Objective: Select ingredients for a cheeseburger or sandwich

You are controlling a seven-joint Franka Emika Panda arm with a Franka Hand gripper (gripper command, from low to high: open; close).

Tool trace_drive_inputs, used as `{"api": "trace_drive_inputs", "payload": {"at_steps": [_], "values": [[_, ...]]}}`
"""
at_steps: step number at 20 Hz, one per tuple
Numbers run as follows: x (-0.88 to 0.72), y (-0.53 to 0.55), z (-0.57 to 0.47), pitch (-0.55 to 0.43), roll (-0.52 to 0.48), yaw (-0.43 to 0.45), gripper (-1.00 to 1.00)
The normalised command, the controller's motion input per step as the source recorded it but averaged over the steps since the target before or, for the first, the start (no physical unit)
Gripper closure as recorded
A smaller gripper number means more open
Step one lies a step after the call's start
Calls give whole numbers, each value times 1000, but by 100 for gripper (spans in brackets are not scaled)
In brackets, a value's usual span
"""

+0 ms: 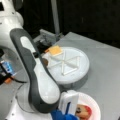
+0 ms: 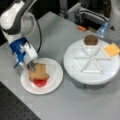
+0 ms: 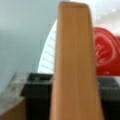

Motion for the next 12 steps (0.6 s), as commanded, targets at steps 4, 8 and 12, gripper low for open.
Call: {"api": "trace_drive_inputs", "payload": {"at_steps": [4, 8, 12], "values": [[175, -41, -6, -112, 78, 19, -100], [173, -23, 10, -93, 94, 13, -100], [160, -35, 7, -91, 110, 8, -100]]}}
